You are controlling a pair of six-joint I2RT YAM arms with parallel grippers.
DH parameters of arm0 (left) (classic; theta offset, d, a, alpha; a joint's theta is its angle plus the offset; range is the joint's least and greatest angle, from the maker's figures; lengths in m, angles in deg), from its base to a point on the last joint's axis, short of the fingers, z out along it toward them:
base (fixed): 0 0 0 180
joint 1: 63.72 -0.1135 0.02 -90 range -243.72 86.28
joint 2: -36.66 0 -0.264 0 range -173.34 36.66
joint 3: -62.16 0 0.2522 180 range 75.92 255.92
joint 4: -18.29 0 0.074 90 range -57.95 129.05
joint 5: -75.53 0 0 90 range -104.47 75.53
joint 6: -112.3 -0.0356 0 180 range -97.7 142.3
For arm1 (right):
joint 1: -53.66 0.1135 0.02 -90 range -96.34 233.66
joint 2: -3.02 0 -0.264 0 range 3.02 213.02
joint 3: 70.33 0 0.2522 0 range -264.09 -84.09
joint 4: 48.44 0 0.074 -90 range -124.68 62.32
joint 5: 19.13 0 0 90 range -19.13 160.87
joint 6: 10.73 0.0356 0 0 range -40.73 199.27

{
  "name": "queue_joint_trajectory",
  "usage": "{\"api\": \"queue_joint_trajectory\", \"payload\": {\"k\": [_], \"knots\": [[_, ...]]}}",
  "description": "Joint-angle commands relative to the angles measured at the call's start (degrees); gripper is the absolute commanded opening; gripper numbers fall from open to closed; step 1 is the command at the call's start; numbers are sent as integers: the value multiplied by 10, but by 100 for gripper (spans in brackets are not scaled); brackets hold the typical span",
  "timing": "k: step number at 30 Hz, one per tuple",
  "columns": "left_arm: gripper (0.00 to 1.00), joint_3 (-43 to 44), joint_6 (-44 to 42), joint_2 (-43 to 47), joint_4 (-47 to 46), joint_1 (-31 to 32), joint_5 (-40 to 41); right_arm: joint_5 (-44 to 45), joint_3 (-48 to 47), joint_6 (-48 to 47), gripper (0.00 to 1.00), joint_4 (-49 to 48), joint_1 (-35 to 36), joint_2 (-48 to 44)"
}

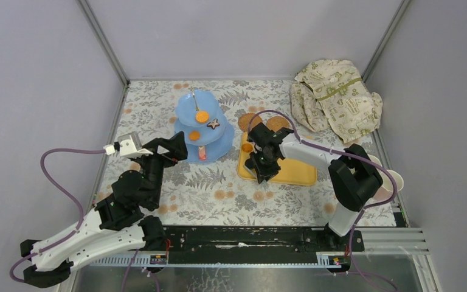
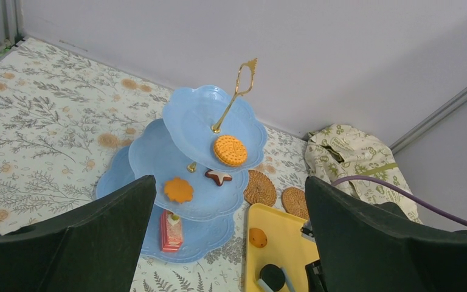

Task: Serve the afternoon tea
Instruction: Pick up the desert from the tray.

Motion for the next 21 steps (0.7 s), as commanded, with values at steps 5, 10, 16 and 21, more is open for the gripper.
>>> {"api": "queue_joint_trajectory", "payload": {"k": [5, 10, 16, 21], "knots": [[100, -8, 5, 12, -25, -3, 48, 4, 11, 3, 17, -5, -6, -43], [100, -14, 8, 17, -28, -2, 67, 3, 4, 4, 16, 0, -6, -66], [100, -16, 9, 15, -33, -3, 77, 6, -31, 7, 16, 19, -6, -88], [100, -14, 8, 11, -33, -2, 78, 15, -74, 7, 16, 37, -6, -97]]}}
